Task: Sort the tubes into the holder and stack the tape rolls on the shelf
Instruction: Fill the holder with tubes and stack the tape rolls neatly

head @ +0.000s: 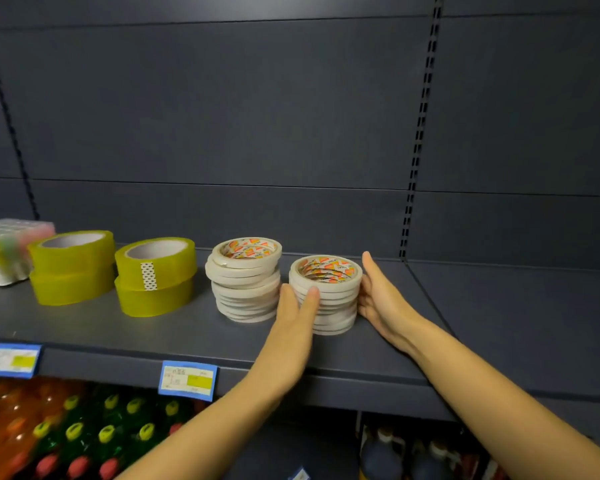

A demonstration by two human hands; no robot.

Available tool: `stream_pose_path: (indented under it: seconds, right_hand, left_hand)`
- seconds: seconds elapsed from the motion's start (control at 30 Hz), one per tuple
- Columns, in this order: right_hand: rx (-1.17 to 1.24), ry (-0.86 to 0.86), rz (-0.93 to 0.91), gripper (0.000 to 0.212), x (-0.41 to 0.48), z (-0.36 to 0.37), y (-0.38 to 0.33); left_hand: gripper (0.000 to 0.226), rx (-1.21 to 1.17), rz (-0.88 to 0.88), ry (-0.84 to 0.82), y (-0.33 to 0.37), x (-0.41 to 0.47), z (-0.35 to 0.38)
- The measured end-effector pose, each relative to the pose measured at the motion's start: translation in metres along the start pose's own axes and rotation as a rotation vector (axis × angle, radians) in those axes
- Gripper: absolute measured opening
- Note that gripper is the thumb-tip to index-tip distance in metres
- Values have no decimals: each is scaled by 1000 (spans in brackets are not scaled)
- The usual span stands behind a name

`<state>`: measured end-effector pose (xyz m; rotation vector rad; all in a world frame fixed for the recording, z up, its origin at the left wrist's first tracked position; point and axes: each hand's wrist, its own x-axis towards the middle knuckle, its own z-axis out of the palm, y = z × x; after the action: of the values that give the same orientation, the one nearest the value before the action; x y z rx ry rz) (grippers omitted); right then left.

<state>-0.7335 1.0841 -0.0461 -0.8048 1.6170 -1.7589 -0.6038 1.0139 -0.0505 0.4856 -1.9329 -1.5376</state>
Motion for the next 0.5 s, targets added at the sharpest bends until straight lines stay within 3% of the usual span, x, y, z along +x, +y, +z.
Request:
stream_pose_path:
  seconds: [0.07, 0.2, 0.33, 0.5]
  right_hand:
    - [-2, 82, -13, 57, -3, -4, 0]
    - [61, 236, 2, 64, -3, -5, -1]
    - [54, 335, 98, 76, 7, 4, 1]
    - [143, 394, 134, 82, 19, 5, 0]
  left_hand:
    - [43, -124, -112, 66, 2, 13, 3]
    - [55, -306, -164, -36, -1, 28, 13]
    - [71, -415, -303, 108, 5, 52, 25]
    - [77, -449, -282, 207, -4, 64, 30]
